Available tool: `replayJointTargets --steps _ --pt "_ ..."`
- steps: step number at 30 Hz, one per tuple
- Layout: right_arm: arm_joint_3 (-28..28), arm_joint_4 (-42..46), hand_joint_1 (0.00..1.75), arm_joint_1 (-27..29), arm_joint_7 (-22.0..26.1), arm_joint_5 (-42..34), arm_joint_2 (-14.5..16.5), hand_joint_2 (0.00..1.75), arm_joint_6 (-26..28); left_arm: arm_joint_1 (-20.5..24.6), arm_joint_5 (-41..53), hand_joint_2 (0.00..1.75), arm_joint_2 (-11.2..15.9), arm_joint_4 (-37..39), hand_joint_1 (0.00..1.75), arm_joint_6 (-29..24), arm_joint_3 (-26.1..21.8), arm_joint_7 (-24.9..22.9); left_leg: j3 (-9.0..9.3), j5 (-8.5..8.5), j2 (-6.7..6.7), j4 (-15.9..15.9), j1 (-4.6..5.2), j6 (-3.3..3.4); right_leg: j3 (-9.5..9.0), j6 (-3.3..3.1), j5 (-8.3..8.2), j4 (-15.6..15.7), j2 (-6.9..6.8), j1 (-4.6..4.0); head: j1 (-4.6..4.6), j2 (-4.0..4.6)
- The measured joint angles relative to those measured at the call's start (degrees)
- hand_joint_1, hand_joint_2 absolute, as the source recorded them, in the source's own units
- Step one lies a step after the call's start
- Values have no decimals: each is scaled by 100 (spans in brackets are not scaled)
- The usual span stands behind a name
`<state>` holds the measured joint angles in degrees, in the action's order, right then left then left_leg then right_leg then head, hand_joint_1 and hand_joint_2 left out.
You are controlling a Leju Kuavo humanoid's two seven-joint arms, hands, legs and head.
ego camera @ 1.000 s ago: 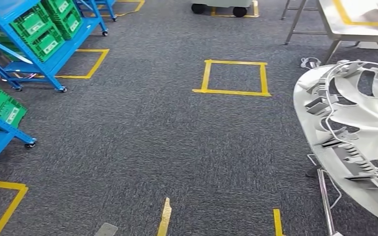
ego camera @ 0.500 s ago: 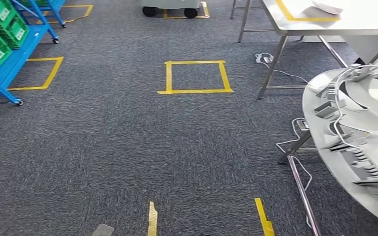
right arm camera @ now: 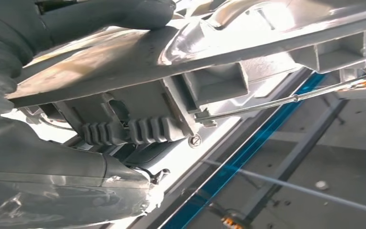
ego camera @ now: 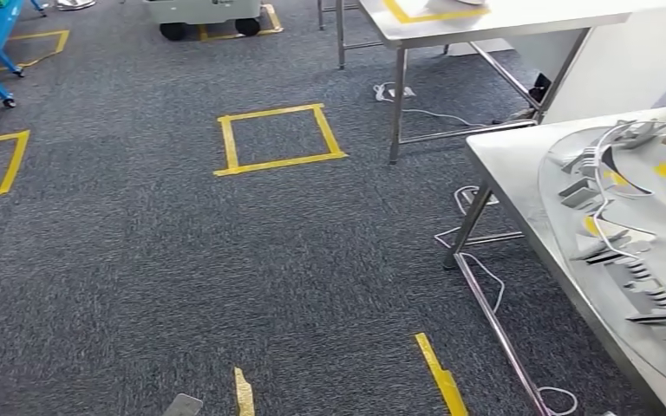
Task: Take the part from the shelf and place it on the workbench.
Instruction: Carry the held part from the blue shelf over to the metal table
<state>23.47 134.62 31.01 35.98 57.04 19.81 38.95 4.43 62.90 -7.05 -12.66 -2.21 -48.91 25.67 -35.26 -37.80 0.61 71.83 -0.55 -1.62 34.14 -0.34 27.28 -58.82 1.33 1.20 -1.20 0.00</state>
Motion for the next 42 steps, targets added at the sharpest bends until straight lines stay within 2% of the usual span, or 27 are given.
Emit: replayJointTargets --steps 1,2,4,6,7,9,10,12,13,14,16,17,18,20,22,25,27,29,30,31,32,33,34,36,38,40,42 --pt "2 0 175 3 -6 3 1 175 0 -10 -1 175 -2 0 0 0 -3 -1 -101 7 -16 170 5 23 1 -9 -3 0 85 -19 -1 0" --pt "5 0 175 6 -14 6 1 175 0 -14 -1 175 -3 0 0 0 -5 -2 -102 135 -33 115 13 58 -3 -16 -8 -1 173 -37 -2 0" --pt "11 1 175 12 -44 18 2 175 0 -10 -6 175 -1 0 0 -2 -13 -3 144 610 -203 -524 52 179 -16 -22 -16 1 340 -60 -3 0" --pt "16 2 175 8 -79 37 2 175 0 -7 -14 175 18 0 0 -7 -25 -4 393 899 -481 -1150 83 319 -2 -3 -29 -13 479 -75 -3 0" --pt "19 2 175 11 -93 45 2 175 0 -3 -19 175 25 0 0 -11 -30 -7 446 916 -559 -1296 92 362 27 21 -42 -17 544 -68 2 0" --pt "27 4 175 30 -111 56 3 175 -1 12 -29 175 26 0 0 -20 -33 -11 484 890 -481 -1416 89 368 97 96 -84 2 673 -54 15 0" --pt "32 7 175 47 -117 57 3 175 -1 21 -37 175 22 0 0 -20 -34 -13 506 913 -406 -1475 76 351 134 123 -87 -11 633 -55 17 0" --pt "42 14 175 56 -120 60 4 175 -1 27 -54 175 10 0 0 -20 -38 -12 553 974 -254 -1592 45 326 291 165 87 -287 315 -72 -9 0" --pt "44 16 175 48 -120 61 4 175 0 22 -60 175 5 0 0 -20 -41 -12 567 984 -166 -1615 42 322 434 185 269 -605 105 -69 -19 0" --pt "45 17 175 37 -120 63 4 175 0 11 -64 175 1 0 0 -20 -46 -13 567 982 -78 -1619 43 328 614 217 470 -989 -22 -60 -31 0" --pt "45 16 175 36 -121 69 4 175 0 -6 -75 175 -3 0 0 -18 -60 -14 566 972 110 -1615 44 319 859 281 667 -1527 -104 -25 -33 0" --pt "47 16 175 43 -124 72 4 175 0 -5 -82 175 -7 0 0 -18 -65 -14 570 963 195 -1612 42 306 822 307 601 -1492 -127 -7 -35 0" --pt "48 16 175 48 -127 75 4 175 0 -2 -89 175 -11 0 0 -18 -68 -14 581 950 272 -1609 37 286 658 328 447 -1225 -170 11 -35 0" --pt "50 16 175 45 -130 77 4 175 -1 11 -97 175 -9 -1 0 -18 -71 -13 612 903 402 -1584 50 216 164 344 158 -417 -394 27 -37 0" --pt "53 17 175 41 -132 77 3 175 -2 25 -99 175 -2 -2 0 -18 -75 -13 648 857 488 -1551 81 142 -101 275 87 0 -523 18 -25 0" --pt "63 19 175 54 -133 79 3 175 0 47 -100 175 -3 -2 0 -18 -79 -14 690 811 569 -1532 65 71 -96 130 85 14 -366 -2 -6 0" --pt "68 27 175 60 -131 79 5 175 -1 52 -100 175 -3 -2 0 -17 -83 -13 599 589 372 -1282 30 27 -87 60 61 24 -249 4 4 0" --pt "72 34 175 55 -131 79 8 175 -1 38 -100 175 -4 -2 0 -18 -93 -13 290 183 87 -581 16 13 -71 13 47 26 -125 -5 20 0" --pt "73 35 175 52 -131 80 10 175 0 24 -101 175 -7 -2 0 -17 -102 -13 98 19 20 -181 17 21 -62 0 41 25 -46 -18 23 0" --pt "73 35 175 54 -131 84 10 175 0 12 -102 175 -10 -2 0 -17 -111 -14 -42 -40 -9 86 19 38 -57 -10 36 25 36 -35 23 0" --pt "74 35 175 57 -131 88 10 175 0 5 -104 175 -14 -2 0 -17 -119 -14 -98 20 -26 161 24 65 -55 -16 32 24 122 -52 23 0" --pt "74 35 175 61 -131 93 10 175 0 5 -107 175 -15 -2 0 -16 -126 -14 -54 194 -50 14 34 102 -60 -20 29 24 207 -65 21 0" --pt "74 35 175 66 -131 101 10 175 0 8 -111 175 -13 -2 0 -16 -131 -14 80 443 -115 -319 52 149 -71 -22 27 24 286 -74 21 0" --pt "72 34 175 71 -129 120 10 175 -1 17 -117 175 2 -2 0 -11 -147 -14 384 818 -368 -1034 84 253 -82 -10 21 22 429 -76 16 0" --pt "69 33 175 78 -129 140 11 175 -1 29 -124 175 14 -2 0 -3 -161 -14 526 872 -505 -1376 101 318 -43 36 -3 20 555 -62 21 0" --pt "68 33 175 105 -128 165 12 175 -1 47 -139 175 7 -2 0 4 -164 -14 554 870 -405 -1486 90 333 22 101 -35 26 640 -51 27 0" --pt "64 33 175 124 -128 200 13 175 -1 61 -163 175 -5 -2 0 12 -166 -14 589 923 -271 -1587 68 332 143 143 62 -129 416 -67 14 0"
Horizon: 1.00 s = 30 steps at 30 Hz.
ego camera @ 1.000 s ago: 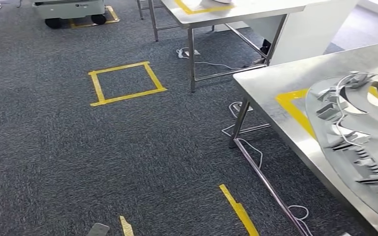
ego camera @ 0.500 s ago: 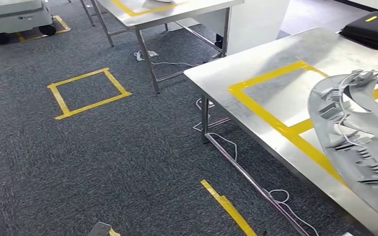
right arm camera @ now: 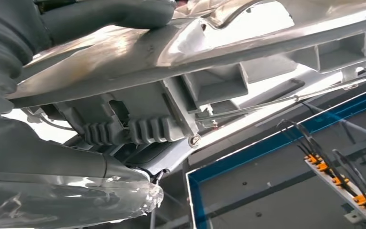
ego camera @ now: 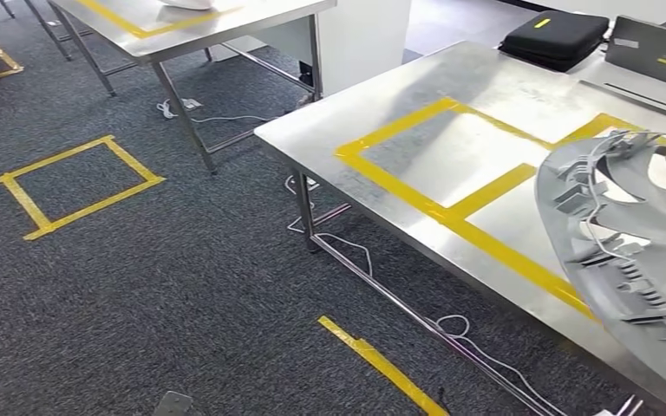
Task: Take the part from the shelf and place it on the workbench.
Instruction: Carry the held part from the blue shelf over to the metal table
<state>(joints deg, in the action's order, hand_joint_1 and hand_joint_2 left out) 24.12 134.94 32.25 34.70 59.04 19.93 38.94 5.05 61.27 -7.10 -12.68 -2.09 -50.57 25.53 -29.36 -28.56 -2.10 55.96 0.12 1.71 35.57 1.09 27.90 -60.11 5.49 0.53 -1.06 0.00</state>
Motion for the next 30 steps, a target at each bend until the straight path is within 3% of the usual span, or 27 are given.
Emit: replayJointTargets --steps 2,4,5,6,8,10,11,13,15,17,19,20,21,22,24,25,26,30 --pt "-12 -1 175 -15 -3 43 0 175 0 -9 -23 175 -5 0 0 7 -6 -4 21 17 159 -46 4 8 292 43 322 -576 -363 -4 -19 0" --pt "-26 -4 175 -20 -9 79 0 175 -1 -29 -37 175 -5 0 0 9 -13 -13 18 6 328 -42 15 14 626 103 603 -1261 -497 19 -29 0" --pt "-34 -9 175 -13 -13 94 0 175 -2 -32 -40 175 -7 0 0 11 -15 -16 20 -3 410 -40 16 7 684 129 606 -1390 -520 33 -27 0" --pt "-45 -16 175 -9 -19 108 0 175 -2 -29 -44 175 -9 0 0 13 -18 -17 28 -16 488 -37 14 -6 617 152 500 -1287 -550 47 -31 0" --pt "-70 -31 175 -9 -33 137 0 175 -2 -19 -49 175 -16 0 0 17 -29 -17 69 -63 627 -23 10 -55 193 186 175 -551 -737 67 -31 0" --pt "-108 -44 175 -10 -41 162 1 175 -2 -9 -51 175 -8 -1 0 18 -48 -19 104 -129 732 13 35 -122 -173 142 27 53 -912 61 -20 0" --pt "-128 -51 175 -9 -42 171 1 175 -2 -2 -51 175 -2 -2 0 16 -57 -20 119 -150 778 26 48 -150 -234 99 38 151 -936 47 -10 0" --pt "-156 -67 175 9 -37 195 5 175 -2 16 -54 175 2 -2 0 11 -76 -25 145 -178 862 33 44 -191 -235 0 35 146 -804 29 7 0" --pt "-185 -81 175 34 -29 235 12 175 -2 39 -56 175 3 -2 0 7 -93 -30 118 -295 743 154 12 -245 -237 -71 33 153 -698 30 18 0" --pt "-246 -101 175 48 -25 290 16 175 -2 45 -57 175 4 -2 0 5 -106 -31 -153 -607 451 721 -11 -281 -248 -131 35 158 -611 35 33 0" --pt "-329 -137 175 60 -13 357 19 175 -2 22 -57 175 2 -2 0 6 -120 -33 -587 -886 290 1503 -14 -275 -258 -168 48 158 -517 21 33 0" --pt "-368 -159 175 73 -4 389 19 175 -2 9 -57 175 0 -2 0 7 -126 -35 -735 -885 265 1715 -14 -263 -271 -180 57 157 -466 11 32 0" --pt "-403 -183 175 86 7 422 20 175 -2 0 -57 175 -3 -2 0 7 -133 -38 -790 -767 255 1722 -12 -242 -290 -187 66 157 -420 1 32 0" --pt "-434 -208 175 100 18 452 20 175 -2 -3 -57 175 -3 -2 0 7 -138 -41 -743 -547 247 1515 -8 -213 -317 -190 77 157 -380 -7 31 0" --pt "-493 -257 175 116 37 511 20 175 -2 11 -57 175 5 -2 0 5 -146 -45 -491 -71 200 809 17 -132 -362 -175 105 155 -325 -21 31 0" --pt "-522 -278 175 120 44 536 20 175 -2 23 -57 175 10 -2 0 4 -148 -46 -373 48 175 500 31 -96 -366 -154 118 151 -305 -27 30 0" --pt "-550 -299 175 125 49 558 20 175 -2 35 -57 175 14 -2 0 4 -149 -49 -308 85 155 316 42 -75 -355 -129 123 147 -291 -29 30 0" --pt "-625 -369 175 178 60 633 20 175 -2 49 -57 175 8 -2 0 3 -151 -58 -242 72 161 125 37 -44 -290 -9 156 126 -316 -10 25 0"
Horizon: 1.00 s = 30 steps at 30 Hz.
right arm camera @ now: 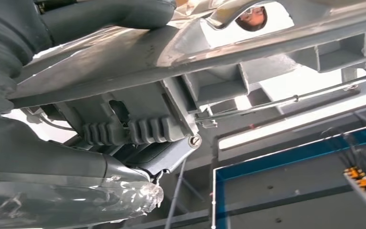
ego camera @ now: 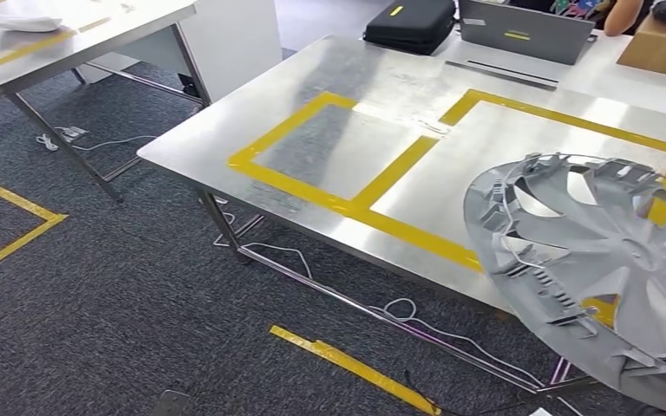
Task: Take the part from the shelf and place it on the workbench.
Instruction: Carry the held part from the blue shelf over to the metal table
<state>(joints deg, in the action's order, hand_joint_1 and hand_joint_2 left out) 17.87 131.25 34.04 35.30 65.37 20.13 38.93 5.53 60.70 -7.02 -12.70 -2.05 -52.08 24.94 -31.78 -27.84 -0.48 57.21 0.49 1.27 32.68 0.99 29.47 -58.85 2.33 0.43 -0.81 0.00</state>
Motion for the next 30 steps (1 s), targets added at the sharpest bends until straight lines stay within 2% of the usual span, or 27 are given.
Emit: replayJointTargets --steps 2,4,5,6,7,9,10,12,14,16,17,18,20,21,22,24,25,28,29,30 --pt "-29 -23 175 5 0 17 0 175 0 3 -1 175 -7 0 0 -1 -1 -5 54 21 19 -75 -21 28 193 41 207 -375 -93 0 -17 0" --pt "-51 -50 175 0 0 21 0 175 0 4 -2 175 -4 0 0 -2 -2 -11 77 -3 48 -79 -12 54 572 75 503 -1086 -163 9 -27 0" --pt "-57 -67 175 4 0 26 0 175 0 1 -2 175 -4 0 0 -2 -3 -15 89 -16 61 -77 -9 60 741 93 570 -1368 -177 17 -27 0" --pt "-61 -85 175 10 -1 33 0 175 0 -2 -2 175 -5 0 0 -2 -3 -17 106 -34 71 -76 -8 59 827 110 535 -1477 -186 24 -26 0" --pt "-63 -102 175 14 -3 40 0 175 0 -4 -2 175 -7 0 0 -2 -3 -19 130 -55 75 -74 -11 51 803 123 397 -1375 -198 32 -28 0" --pt "-73 -123 175 13 -8 55 0 175 0 -5 -1 175 -11 0 0 -2 -4 -22 197 -109 78 -71 -14 15 491 140 2 -713 -252 53 -29 0" --pt "-84 -129 175 8 -9 63 0 175 0 -3 0 175 -10 0 0 -2 -4 -23 220 -144 77 -56 -3 -14 305 134 -110 -366 -279 55 -33 0" --pt "-111 -138 175 7 -9 85 0 175 0 2 0 175 -6 0 0 -3 -5 -26 237 -189 80 -35 21 -64 102 80 -138 -22 -301 45 -20 0" --pt "-128 -145 175 16 -13 100 0 175 0 7 0 175 -3 0 0 -4 -5 -27 249 -220 95 -27 20 -103 72 -5 -109 6 -272 33 -7 0" --pt "-138 -149 175 17 -17 113 1 175 0 14 0 175 -1 0 0 -7 -5 -27 211 -339 96 122 2 -155 35 -76 -91 20 -256 38 10 0" --pt "-145 -149 175 14 -17 125 1 175 0 19 0 175 0 0 0 -8 -5 -27 106 -463 90 351 -6 -181 8 -109 -79 28 -253 44 23 0" --pt "-155 -150 175 11 -18 136 2 175 0 21 1 175 -1 0 0 -9 -5 -27 -72 -613 83 700 -14 -201 -12 -134 -61 29 -250 40 35 0" --pt "-176 -154 175 8 -27 159 2 175 0 13 2 175 -4 0 0 -9 -5 -31 -522 -846 80 1453 -27 -217 -46 -170 -24 28 -233 25 40 0" --pt "-185 -156 175 9 -34 169 2 175 0 3 2 175 -6 0 0 -9 -5 -34 -671 -827 78 1641 -30 -212 -71 -177 -3 28 -216 17 41 0" --pt "-191 -157 175 9 -42 179 2 175 0 -4 2 175 -6 0 0 -9 -5 -37 -717 -690 76 1619 -29 -196 -105 -178 20 28 -198 11 42 0" --pt "-197 -157 175 8 -52 191 2 175 0 -10 2 175 -1 0 0 -12 -5 -38 -578 -255 69 1158 -20 -147 -180 -170 65 29 -171 5 40 0" --pt "-199 -157 175 8 -54 192 2 175 0 -9 2 175 1 0 0 -13 -5 -38 -502 -106 66 962 -17 -129 -204 -167 79 29 -166 5 39 0" --pt "-201 -157 175 7 -55 195 2 175 0 -9 2 175 6 0 0 -14 -5 -38 -402 47 61 701 -6 -103 -216 -162 96 32 -162 6 39 0" --pt "-202 -157 175 6 -55 199 2 175 0 -6 3 175 11 0 0 -15 -5 -38 -330 77 57 535 6 -82 -224 -147 115 30 -154 0 39 0" --pt "-205 -157 175 6 -55 208 2 175 0 0 3 175 17 0 0 -16 -5 -39 -249 92 54 341 14 -51 -238 -100 137 46 -150 -2 39 0"
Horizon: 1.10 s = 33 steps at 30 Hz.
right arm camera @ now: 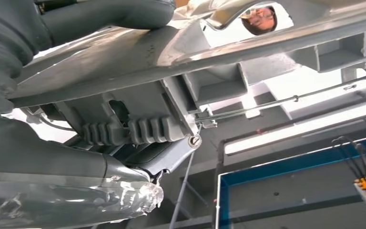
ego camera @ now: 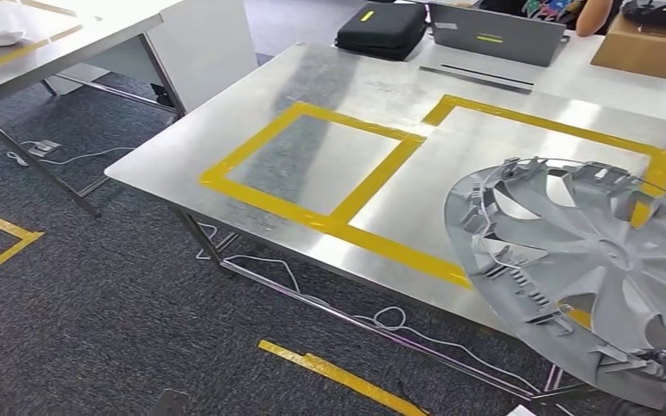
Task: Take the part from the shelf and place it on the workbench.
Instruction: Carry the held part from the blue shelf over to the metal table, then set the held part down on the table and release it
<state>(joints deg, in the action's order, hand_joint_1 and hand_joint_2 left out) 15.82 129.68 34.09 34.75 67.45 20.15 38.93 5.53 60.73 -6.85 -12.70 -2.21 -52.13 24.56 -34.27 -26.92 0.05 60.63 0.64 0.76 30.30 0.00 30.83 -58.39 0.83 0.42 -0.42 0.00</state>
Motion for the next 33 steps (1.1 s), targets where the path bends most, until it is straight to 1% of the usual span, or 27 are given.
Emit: replayJointTargets --steps 1,2,3,4,5,6,7,8,9,10,11,12,13,16,17,18,19,21,22,23,24,26,27,28,29,32,33 --pt "-2 1 175 0 -1 11 0 175 0 3 1 175 0 0 0 -1 0 -1 92 12 -2 -195 2 31 2 50 31 -4 -1 -1 1 0" --pt "-4 1 175 -2 -2 19 0 175 0 9 1 175 -2 0 0 -2 0 -2 154 -31 -1 -291 -2 60 30 101 91 -80 -7 -5 -3 0" --pt "-6 2 175 -5 -2 26 0 175 0 14 2 175 -4 0 0 -2 0 -3 194 -47 2 -344 -12 87 132 143 188 -263 -19 3 -6 0" --pt "-6 2 175 -9 -2 27 0 175 0 16 2 175 -8 0 0 -2 0 -3 227 -57 6 -362 -15 105 308 159 325 -580 -29 9 -5 0" --pt "-6 1 175 -11 -2 26 0 175 0 20 2 175 -5 0 0 -2 0 -3 247 -79 9 -363 -12 123 537 175 477 -978 -33 14 -7 0" --pt "-6 -2 175 -10 -2 27 0 175 0 21 2 175 -4 0 0 -2 0 -3 268 -102 12 -362 -9 130 768 192 579 -1342 -35 20 -8 0" --pt "-6 -7 175 -5 -2 27 0 175 0 18 1 175 -6 0 0 -2 -1 -3 298 -130 13 -361 -7 132 937 206 587 -1565 -37 24 -5 0" --pt "-6 -13 175 -2 -3 28 0 175 0 14 1 175 -8 0 0 -2 -1 -3 339 -163 13 -361 -8 128 1004 217 469 -1576 -42 27 -9 0" --pt "-6 -18 175 -1 -4 28 0 175 0 10 2 175 -13 0 0 -2 -2 -3 394 -202 11 -360 -10 119 951 222 246 -1358 -52 30 -10 0" --pt "-6 -21 175 -2 -4 28 0 175 0 7 2 175 -17 0 0 -2 -2 -3 455 -247 9 -360 -11 104 813 222 -22 -978 -70 34 -10 0" --pt "-6 -26 175 -7 -5 28 0 175 0 8 3 175 -19 0 0 -2 -2 -3 504 -294 7 -357 -3 77 656 220 -212 -616 -93 31 -15 0" --pt "-7 -27 175 -12 -5 28 0 175 0 12 3 175 -19 0 0 -2 -2 -4 532 -335 6 -344 7 47 513 199 -309 -325 -106 27 -16 0" --pt "-8 -30 175 -11 -4 29 0 175 0 16 3 175 -16 0 0 -2 -2 -4 540 -362 7 -336 17 17 430 175 -326 -161 -112 22 -12 0" --pt "-13 -32 175 5 -10 29 0 175 0 29 3 175 -11 0 0 -2 -2 -4 552 -410 15 -330 16 -55 370 68 -254 -88 -86 12 15 0" --pt "-15 -32 175 4 -13 29 0 175 0 33 3 175 -10 0 0 -2 -2 -4 538 -461 14 -268 9 -83 345 32 -239 -75 -83 17 29 0" --pt "-17 -32 175 1 -14 28 1 175 1 39 3 175 -9 0 0 -2 -2 -3 467 -556 12 -100 2 -115 315 -1 -226 -59 -85 27 37 0" --pt "-21 -31 175 -3 -13 32 1 175 1 41 3 175 -8 0 0 -2 -2 -3 318 -691 8 197 -9 -143 283 -30 -208 -49 -88 31 50 0" --pt "-27 -32 175 -9 -12 42 2 175 1 35 3 175 -11 0 0 -2 -2 -3 -152 -962 7 1004 -29 -180 233 -69 -161 -47 -87 23 59 0" --pt "-28 -32 175 -9 -14 48 2 175 0 25 3 175 -13 0 0 -2 -2 -3 -358 -997 7 1299 -35 -185 203 -77 -134 -47 -80 18 59 0" --pt "-28 -33 175 -8 -15 51 2 175 0 14 3 175 -15 0 0 -2 -2 -4 -473 -912 7 1394 -38 -181 166 -78 -105 -47 -68 15 60 0" --pt "-28 -33 175 -8 -16 53 2 175 0 7 3 175 -15 0 0 -2 -2 -4 -478 -707 7 1264 -37 -165 117 -75 -74 -47 -55 13 61 0" --pt "-30 -33 175 -10 -17 56 2 175 0 6 3 175 -6 0 0 -2 -3 -4 -248 -181 4 577 -22 -106 26 -58 -5 -43 -37 11 59 0" --pt "-30 -32 175 -13 -17 57 2 175 0 10 3 175 0 0 0 -2 -3 -3 -113 -27 3 242 -8 -71 -11 -38 31 -44 -28 3 58 0" --pt "-30 -32 175 -15 -17 58 2 175 0 16 2 175 5 0 0 -2 -4 -3 -19 27 3 13 4 -44 -24 -14 56 -43 -23 -3 60 0" --pt "-30 -33 175 -17 -17 59 2 175 0 21 2 175 8 0 0 -1 -4 -3 24 1 3 -93 15 -25 -22 12 72 -37 -20 -8 59 0" --pt "-31 -32 175 -20 -16 59 2 175 0 16 1 175 6 0 0 0 -6 -3 89 -42 0 -229 -5 28 -14 100 130 -53 -31 -5 54 1" --pt "-32 -32 175 -24 -15 55 2 175 0 16 1 175 6 0 0 -1 -7 -3 127 -47 0 -266 -19 58 43 127 206 -186 -36 -5 50 1"
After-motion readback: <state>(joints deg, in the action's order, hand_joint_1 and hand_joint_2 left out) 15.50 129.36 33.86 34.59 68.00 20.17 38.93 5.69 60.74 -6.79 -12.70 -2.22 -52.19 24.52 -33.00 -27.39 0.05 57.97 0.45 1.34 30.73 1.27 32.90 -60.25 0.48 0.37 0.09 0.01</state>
